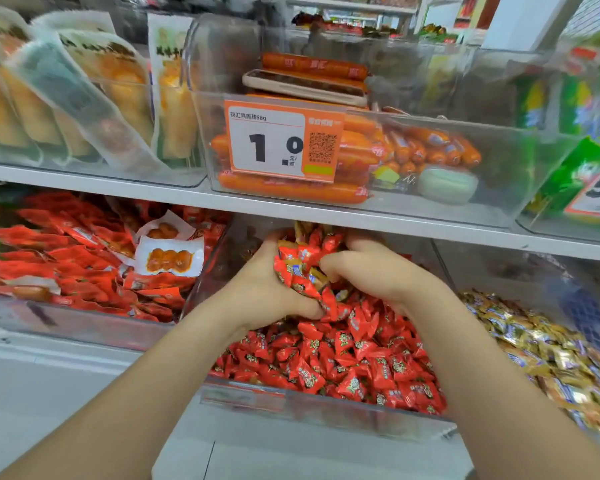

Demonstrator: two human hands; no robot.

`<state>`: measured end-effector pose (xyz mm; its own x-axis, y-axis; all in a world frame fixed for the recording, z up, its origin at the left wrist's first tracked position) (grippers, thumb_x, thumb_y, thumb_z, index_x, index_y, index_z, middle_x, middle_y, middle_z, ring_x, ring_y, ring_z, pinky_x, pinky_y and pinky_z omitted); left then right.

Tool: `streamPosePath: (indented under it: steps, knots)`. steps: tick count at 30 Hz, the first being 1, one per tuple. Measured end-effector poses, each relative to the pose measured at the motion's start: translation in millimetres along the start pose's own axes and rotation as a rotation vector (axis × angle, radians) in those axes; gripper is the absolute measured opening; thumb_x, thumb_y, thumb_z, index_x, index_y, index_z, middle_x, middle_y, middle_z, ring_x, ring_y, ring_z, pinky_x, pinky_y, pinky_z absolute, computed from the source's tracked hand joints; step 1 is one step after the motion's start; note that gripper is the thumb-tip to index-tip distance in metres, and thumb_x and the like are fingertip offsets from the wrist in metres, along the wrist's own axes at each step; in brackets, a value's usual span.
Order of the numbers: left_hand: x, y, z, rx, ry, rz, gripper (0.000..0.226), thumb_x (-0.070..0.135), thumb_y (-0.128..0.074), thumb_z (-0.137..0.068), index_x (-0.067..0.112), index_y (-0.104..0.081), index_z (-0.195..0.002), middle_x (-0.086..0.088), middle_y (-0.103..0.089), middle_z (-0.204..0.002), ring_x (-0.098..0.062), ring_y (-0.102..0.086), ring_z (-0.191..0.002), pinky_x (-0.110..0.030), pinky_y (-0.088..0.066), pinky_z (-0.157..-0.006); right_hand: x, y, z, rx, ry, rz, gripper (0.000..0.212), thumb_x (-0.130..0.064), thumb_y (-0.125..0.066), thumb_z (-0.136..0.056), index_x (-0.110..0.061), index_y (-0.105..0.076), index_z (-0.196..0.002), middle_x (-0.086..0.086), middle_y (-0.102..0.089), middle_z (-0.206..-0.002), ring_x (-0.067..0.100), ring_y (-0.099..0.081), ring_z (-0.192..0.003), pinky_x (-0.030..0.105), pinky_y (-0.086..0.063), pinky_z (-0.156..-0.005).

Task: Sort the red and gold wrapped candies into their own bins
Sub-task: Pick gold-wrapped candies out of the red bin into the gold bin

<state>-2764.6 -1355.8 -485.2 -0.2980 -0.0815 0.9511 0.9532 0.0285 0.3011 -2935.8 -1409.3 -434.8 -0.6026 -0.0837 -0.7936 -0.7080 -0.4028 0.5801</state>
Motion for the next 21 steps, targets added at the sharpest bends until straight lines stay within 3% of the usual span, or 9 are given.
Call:
streamPosePath:
  steps: [1,2,4,6,8,11,15,18,21]
  knots:
    - [-0.3,-3.9,5.6,-0.034,-0.012,-0.036,0.090,0.009,-0.099,-0.050,0.024,-0.053,-0.125,0.000,-0.075,-0.102,-0.015,-0.075,-0.091,-0.037,-0.062,-0.076,1.4,3.3,8.6,0.015,0.058,0.005,0.006,-0.021,-0.068,-0.078,-0.019,-0.063,-0.077,-0.009,-0.061,-0.068,0.007,-0.055,-0.065,0.027,-0.047,-0.062]
    - [0.5,-9.1,11.6,-0.096,-0.015,-0.070,0.096,0.012,-0.100,-0.050,0.027,-0.049,-0.130,0.000,-0.074,-0.108,-0.019,-0.075,-0.093,-0.040,-0.062,-0.078,5.6,5.1,14.8,0.016,0.104,0.030,0.012,-0.021,-0.068,-0.077,-0.019,-0.066,-0.089,-0.010,-0.065,-0.075,0.007,-0.059,-0.068,0.029,-0.052,-0.065]
    - [1.8,-15.8,21.0,-0.217,0.015,-0.174,0.100,0.017,-0.102,-0.053,0.027,-0.047,-0.137,-0.006,-0.067,-0.121,-0.029,-0.076,-0.095,-0.046,-0.064,-0.076,16.3,6.0,28.5,-0.025,0.192,0.131,0.046,-0.027,-0.063,-0.071,-0.028,-0.066,-0.117,-0.010,-0.073,-0.099,0.011,-0.069,-0.086,0.038,-0.059,-0.083]
    - [4.4,-15.5,26.8,-0.240,0.011,-0.348,0.091,0.028,-0.103,-0.053,0.027,-0.054,-0.130,-0.004,-0.059,-0.126,-0.031,-0.072,-0.102,-0.046,-0.064,-0.075,29.8,2.6,43.3,-0.055,0.254,0.326,0.072,-0.034,-0.057,-0.069,-0.043,-0.051,-0.141,-0.009,-0.066,-0.129,0.013,-0.065,-0.115,0.042,-0.052,-0.102]
    - [2.8,-9.3,29.5,-0.212,-0.060,-0.600,0.098,0.057,-0.097,-0.042,0.043,-0.053,-0.129,0.007,-0.051,-0.133,-0.024,-0.055,-0.123,-0.045,-0.055,-0.096,41.5,-0.5,54.2,-0.058,0.240,0.510,0.080,-0.033,-0.056,-0.076,-0.053,-0.034,-0.150,-0.009,-0.054,-0.145,0.019,-0.050,-0.136,0.050,-0.037,-0.115]
    - [1.6,4.8,37.6,-0.196,-0.074,-0.670,0.116,0.076,-0.089,-0.036,0.054,-0.044,-0.141,0.019,-0.045,-0.145,-0.019,-0.037,-0.141,-0.049,-0.038,-0.116,47.1,5.4,67.5,-0.033,0.220,0.579,0.075,-0.017,-0.059,-0.082,-0.050,-0.041,-0.148,-0.013,-0.048,-0.150,0.017,-0.041,-0.141,0.051,-0.026,-0.116]
    - [8.8,14.6,53.6,-0.228,-0.078,-0.609,0.129,0.071,-0.095,-0.046,0.049,-0.031,-0.156,0.021,-0.033,-0.158,-0.006,-0.027,-0.148,-0.036,-0.032,-0.122,48.8,14.9,73.4,0.049,0.275,0.469,0.057,-0.019,-0.059,-0.080,-0.038,-0.061,-0.134,-0.008,-0.056,-0.143,0.009,-0.055,-0.119,0.037,-0.039,-0.107]
    - [11.0,9.7,54.8,-0.176,-0.169,-0.585,0.111,0.080,-0.083,-0.057,0.044,-0.040,-0.153,0.024,-0.039,-0.148,0.002,-0.037,-0.137,-0.028,-0.037,-0.116,45.0,15.4,75.0,0.140,0.344,0.462,0.052,-0.032,-0.057,-0.070,-0.040,-0.061,-0.122,-0.011,-0.052,-0.128,0.017,-0.051,-0.118,0.040,-0.043,-0.105]
    - [4.4,5.3,47.3,-0.115,-0.254,-0.660,0.076,0.066,-0.072,-0.086,0.035,-0.048,-0.151,0.018,-0.050,-0.142,0.001,-0.051,-0.122,-0.023,-0.045,-0.103,43.8,14.0,75.0,0.124,0.411,0.480,0.037,-0.036,-0.059,-0.074,-0.040,-0.066,-0.110,-0.016,-0.059,-0.108,0.009,-0.055,-0.104,0.038,-0.048,-0.095]
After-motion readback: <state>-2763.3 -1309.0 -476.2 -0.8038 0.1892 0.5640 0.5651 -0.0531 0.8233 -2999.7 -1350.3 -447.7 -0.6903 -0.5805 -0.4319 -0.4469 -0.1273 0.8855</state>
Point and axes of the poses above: each hand's wrist, its own z-axis away from the middle knuckle, its own y-axis out of the back of the hand, x = y × z, the point moved 1 cm from there along -z, towards the middle knuckle
